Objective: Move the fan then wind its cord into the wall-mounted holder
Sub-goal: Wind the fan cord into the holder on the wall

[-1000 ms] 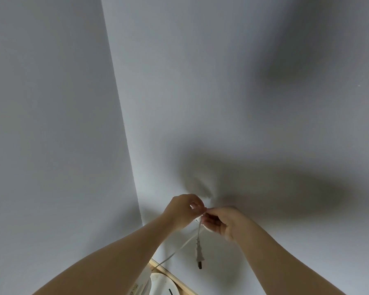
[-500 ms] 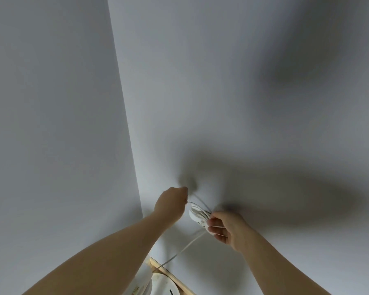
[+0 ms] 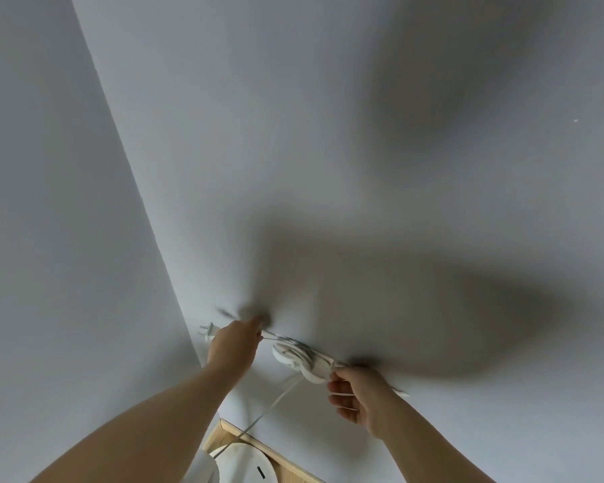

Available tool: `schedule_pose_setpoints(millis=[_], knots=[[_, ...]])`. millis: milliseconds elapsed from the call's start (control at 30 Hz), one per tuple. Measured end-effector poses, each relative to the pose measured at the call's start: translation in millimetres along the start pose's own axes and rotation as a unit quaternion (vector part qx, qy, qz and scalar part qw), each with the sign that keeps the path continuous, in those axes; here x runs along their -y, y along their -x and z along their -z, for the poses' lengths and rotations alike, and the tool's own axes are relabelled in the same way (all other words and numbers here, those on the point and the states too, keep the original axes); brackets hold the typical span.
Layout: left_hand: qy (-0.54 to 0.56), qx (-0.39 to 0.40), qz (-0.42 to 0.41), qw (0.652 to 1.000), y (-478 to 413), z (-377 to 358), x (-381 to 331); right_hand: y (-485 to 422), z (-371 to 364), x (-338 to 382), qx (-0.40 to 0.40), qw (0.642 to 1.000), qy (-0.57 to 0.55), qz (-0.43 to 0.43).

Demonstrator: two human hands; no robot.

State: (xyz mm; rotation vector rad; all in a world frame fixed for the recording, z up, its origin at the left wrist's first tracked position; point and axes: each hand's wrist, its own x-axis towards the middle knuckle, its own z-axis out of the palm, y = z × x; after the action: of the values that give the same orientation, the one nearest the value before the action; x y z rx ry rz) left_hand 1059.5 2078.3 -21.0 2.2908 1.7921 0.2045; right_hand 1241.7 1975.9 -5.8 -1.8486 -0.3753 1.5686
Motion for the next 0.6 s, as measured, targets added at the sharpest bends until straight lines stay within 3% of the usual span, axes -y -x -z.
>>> schedule_pose_setpoints(millis=[233, 500, 600], knots=[[0.154, 0.096, 0.12, 0.976, 7, -35, -5, -1, 2, -3, -0.004, 1.0, 0.001, -0.005], [0.395, 0.178, 0.278, 0.857, 23, -52, -33, -1, 3, -13, -0.003, 1.0, -0.004, 0.014], [0.412, 0.204, 0.281, 0.842, 24, -44, -37, 1, 2, -12, -0.007, 1.0, 0.002, 0.02]])
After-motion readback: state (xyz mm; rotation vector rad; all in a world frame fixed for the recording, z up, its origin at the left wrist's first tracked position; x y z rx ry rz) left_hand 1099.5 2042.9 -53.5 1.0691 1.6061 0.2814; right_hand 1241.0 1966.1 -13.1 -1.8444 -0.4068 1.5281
